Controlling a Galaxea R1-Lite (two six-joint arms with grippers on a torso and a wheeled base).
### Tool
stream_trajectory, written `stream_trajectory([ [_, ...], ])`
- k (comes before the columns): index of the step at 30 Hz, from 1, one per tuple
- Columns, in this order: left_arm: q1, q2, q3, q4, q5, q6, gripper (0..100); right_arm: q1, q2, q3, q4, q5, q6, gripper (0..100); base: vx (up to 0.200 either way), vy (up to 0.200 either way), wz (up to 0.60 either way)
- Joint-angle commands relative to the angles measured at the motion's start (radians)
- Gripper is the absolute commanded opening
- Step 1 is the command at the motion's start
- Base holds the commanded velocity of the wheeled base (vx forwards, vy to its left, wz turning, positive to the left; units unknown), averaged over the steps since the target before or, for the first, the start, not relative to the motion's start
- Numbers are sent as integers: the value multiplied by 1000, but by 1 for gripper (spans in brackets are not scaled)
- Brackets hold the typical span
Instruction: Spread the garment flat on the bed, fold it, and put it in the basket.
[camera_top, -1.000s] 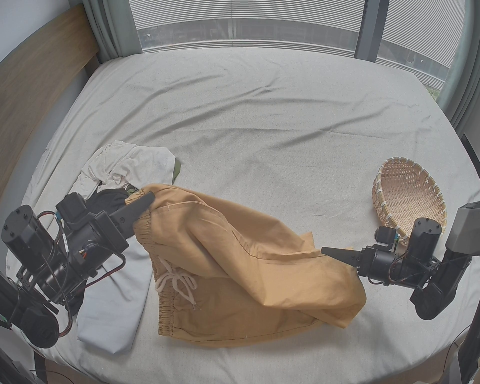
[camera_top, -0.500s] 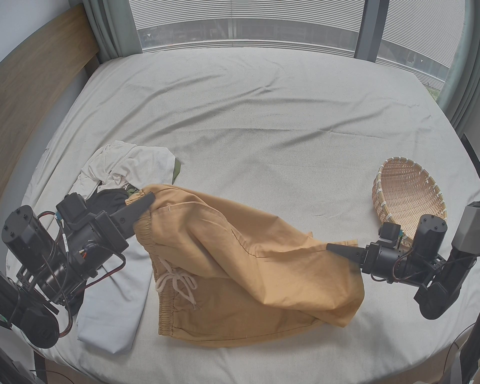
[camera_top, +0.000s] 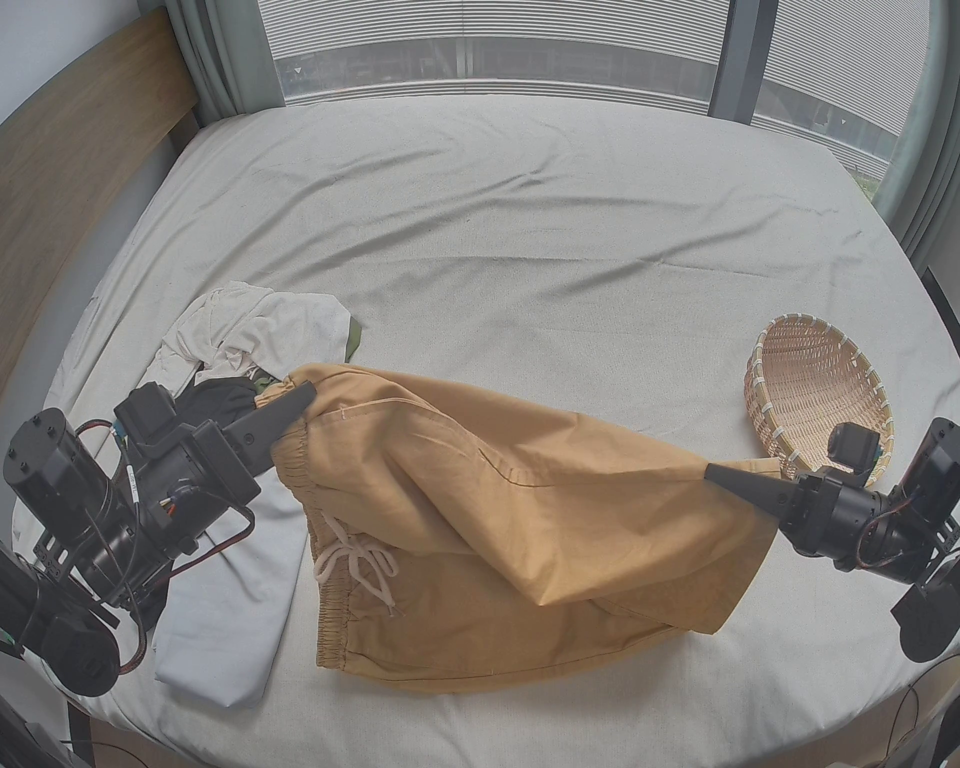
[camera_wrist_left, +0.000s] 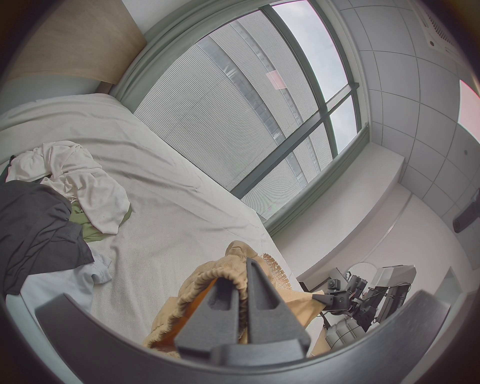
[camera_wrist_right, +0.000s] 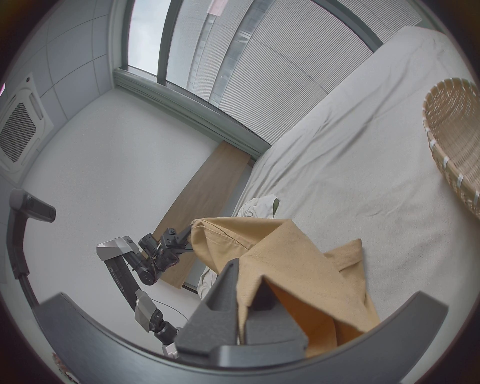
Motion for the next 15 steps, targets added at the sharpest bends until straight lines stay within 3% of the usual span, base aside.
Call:
stream_trajectory([
  [1,6,-1,-3,-2,-30,4,0,-10,-59,-1,0,0,-2,0,0,0,0],
  [15,43,-10,15,-2,-64,28,0,-71,-122,-52,-2,0,-2,0,0,0,0],
])
